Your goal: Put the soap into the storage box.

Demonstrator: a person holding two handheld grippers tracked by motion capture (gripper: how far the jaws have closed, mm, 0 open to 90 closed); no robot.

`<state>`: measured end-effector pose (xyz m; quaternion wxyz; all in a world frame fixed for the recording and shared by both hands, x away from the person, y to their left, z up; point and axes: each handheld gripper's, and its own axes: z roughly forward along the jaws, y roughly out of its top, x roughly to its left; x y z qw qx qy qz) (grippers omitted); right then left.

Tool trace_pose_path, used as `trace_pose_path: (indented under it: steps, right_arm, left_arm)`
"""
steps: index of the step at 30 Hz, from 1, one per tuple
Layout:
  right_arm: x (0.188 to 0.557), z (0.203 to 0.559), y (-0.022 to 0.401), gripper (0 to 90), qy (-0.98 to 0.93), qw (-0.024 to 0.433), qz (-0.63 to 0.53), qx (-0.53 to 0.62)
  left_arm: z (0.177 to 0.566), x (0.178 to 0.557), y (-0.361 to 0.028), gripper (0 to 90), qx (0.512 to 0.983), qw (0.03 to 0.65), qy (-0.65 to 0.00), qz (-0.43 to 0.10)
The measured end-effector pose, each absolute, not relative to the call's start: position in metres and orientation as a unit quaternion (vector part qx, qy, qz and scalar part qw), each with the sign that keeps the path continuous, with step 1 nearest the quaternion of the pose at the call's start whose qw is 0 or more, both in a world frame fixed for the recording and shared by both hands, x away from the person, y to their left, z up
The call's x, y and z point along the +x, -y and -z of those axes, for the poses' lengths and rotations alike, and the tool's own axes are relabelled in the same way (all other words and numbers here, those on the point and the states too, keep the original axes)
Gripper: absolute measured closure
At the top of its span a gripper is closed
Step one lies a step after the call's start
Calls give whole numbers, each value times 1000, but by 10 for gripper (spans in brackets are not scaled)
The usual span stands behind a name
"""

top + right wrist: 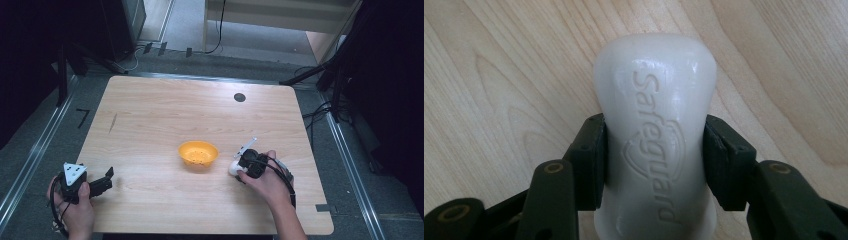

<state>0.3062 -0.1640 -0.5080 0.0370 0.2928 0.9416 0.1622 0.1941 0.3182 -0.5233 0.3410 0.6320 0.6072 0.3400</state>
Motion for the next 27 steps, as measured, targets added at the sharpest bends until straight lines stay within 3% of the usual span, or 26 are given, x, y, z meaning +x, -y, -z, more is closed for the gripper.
trace_pose_path:
  steps: [27]
  right_arm:
    - [306,500,173,513,-943,42,-188,270]
  left_arm:
    - [523,194,-318,62,632,339,-607,-342]
